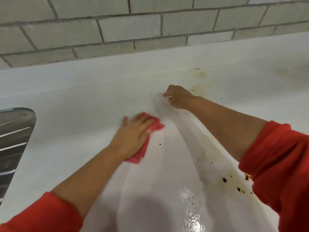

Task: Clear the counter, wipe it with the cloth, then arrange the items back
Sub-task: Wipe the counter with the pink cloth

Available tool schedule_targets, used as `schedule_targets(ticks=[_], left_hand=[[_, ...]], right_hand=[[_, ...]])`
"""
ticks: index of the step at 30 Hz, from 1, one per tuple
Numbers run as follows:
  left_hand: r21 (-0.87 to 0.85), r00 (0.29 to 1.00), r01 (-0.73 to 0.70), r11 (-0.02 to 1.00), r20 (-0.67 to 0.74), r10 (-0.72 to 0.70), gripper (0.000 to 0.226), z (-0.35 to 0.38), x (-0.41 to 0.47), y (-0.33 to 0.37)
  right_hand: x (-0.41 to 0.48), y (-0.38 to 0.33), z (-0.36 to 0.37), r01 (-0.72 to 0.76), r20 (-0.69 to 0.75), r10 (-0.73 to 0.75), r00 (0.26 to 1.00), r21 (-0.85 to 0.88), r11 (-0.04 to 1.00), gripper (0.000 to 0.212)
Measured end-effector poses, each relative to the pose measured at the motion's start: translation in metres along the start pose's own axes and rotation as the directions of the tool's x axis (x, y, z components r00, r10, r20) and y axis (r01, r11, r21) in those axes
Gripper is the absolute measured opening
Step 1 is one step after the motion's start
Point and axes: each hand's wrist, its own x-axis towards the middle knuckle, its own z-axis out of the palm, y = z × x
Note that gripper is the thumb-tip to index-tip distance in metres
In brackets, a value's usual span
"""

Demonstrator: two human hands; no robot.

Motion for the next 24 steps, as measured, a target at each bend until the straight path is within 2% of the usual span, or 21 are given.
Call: schedule_targets(ticks=[2,3,6,10,13,16,18,20,24], left_hand=[[0.024,0.98,0.198,0.98,-0.033,-0.197,0.049,-0.001,0.022,-0.011],[0.03,0.966,0.259,0.965,-0.036,-0.258,0.048,0.0,0.03,-0.012],[0.043,0.958,0.288,0.957,-0.025,-0.287,0.049,0.006,0.036,0.002],[0.077,0.995,0.09,0.993,-0.042,-0.087,0.06,0.016,0.007,0.045],[-0.009,0.996,-0.081,0.997,0.024,0.081,0.05,0.019,-0.028,0.07],[-0.032,0.982,-0.173,0.984,0.07,0.175,0.048,0.012,-0.035,0.059],[-0.052,0.99,-0.136,0.989,0.036,0.138,0.046,0.008,-0.018,0.044],[-0.04,0.999,-0.031,0.999,-0.023,0.031,0.045,0.007,0.005,0.034],[0.021,0.988,0.149,0.989,-0.031,-0.148,0.048,0.012,0.034,0.043]], right_hand=[[-0.011,-0.005,0.001,0.037,-0.012,-0.037,0.999,-0.01,0.999,0.042],[-0.016,-0.008,0.001,0.067,0.027,-0.067,0.997,-0.036,0.997,0.041],[-0.027,-0.018,0.005,0.077,0.147,-0.06,0.987,-0.117,0.99,0.039],[-0.039,-0.029,0.002,0.035,0.17,-0.006,0.985,-0.173,0.984,0.047],[-0.051,-0.032,0.002,0.068,0.185,-0.027,0.982,-0.22,0.973,0.05],[-0.063,-0.029,0.005,0.09,0.172,-0.061,0.983,-0.167,0.982,0.053],[-0.076,-0.025,0.003,0.079,0.092,-0.07,0.993,-0.104,0.991,0.054],[-0.089,-0.017,0.002,0.069,0.023,-0.067,0.997,-0.077,0.995,0.054],[-0.117,0.004,0.004,0.013,-0.003,-0.013,1.0,-0.054,0.998,0.056]])
